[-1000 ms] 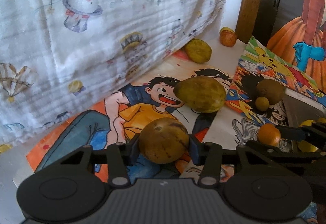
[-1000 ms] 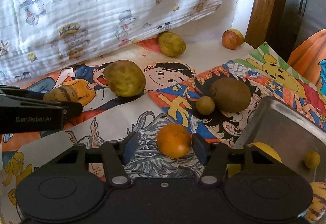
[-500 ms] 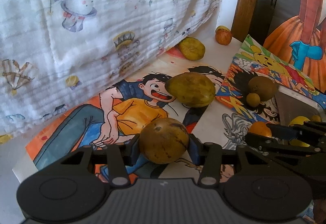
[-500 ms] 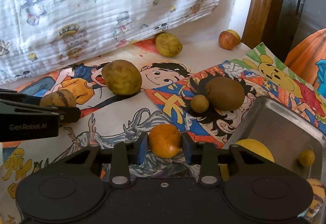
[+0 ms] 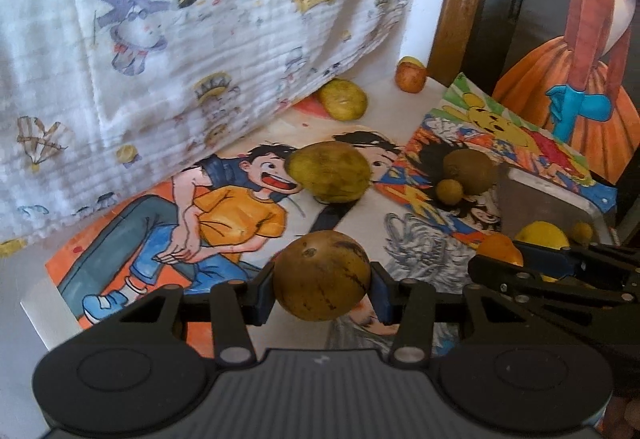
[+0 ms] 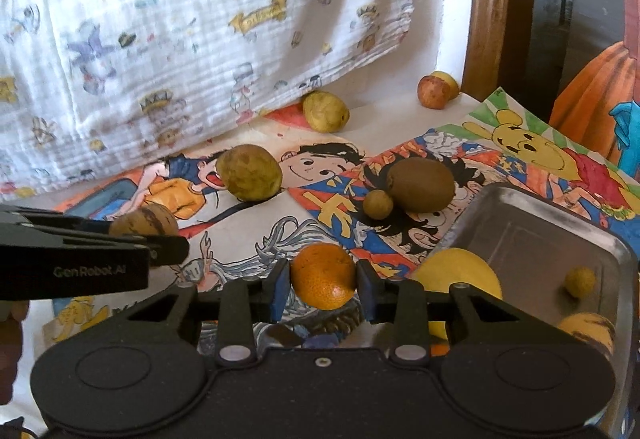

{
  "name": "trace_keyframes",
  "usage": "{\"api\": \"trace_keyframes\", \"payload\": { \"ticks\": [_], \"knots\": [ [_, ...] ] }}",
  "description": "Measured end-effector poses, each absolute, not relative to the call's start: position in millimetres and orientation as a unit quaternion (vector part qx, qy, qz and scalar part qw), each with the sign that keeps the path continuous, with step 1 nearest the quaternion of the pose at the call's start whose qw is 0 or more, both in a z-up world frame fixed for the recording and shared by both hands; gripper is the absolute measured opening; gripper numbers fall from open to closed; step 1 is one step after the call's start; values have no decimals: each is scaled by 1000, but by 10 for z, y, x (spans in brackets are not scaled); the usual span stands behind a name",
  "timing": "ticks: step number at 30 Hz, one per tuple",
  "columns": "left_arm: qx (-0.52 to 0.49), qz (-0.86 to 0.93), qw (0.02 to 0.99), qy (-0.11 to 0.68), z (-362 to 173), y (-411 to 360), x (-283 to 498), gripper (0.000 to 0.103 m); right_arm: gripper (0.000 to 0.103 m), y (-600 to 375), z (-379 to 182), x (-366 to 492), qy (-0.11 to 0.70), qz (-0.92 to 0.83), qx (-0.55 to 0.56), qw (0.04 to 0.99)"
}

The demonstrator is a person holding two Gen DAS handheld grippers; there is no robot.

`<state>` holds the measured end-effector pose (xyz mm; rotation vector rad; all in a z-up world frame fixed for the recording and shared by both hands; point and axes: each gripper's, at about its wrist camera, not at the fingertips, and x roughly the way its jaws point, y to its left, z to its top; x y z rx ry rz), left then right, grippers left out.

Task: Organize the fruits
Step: 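Carry the potato over the metal tray while the right tool carries the mandarin there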

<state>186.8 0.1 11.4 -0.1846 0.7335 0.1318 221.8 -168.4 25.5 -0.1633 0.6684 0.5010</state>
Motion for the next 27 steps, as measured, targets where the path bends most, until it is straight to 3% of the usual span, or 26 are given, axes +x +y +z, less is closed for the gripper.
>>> {"api": "trace_keyframes", "payload": {
  "ticks": [27],
  "knots": [
    [-47, -93, 934, 342, 171, -1113, 1736, 52, 37, -3061, 441, 1706, 298, 138, 27, 944]
  ]
}}
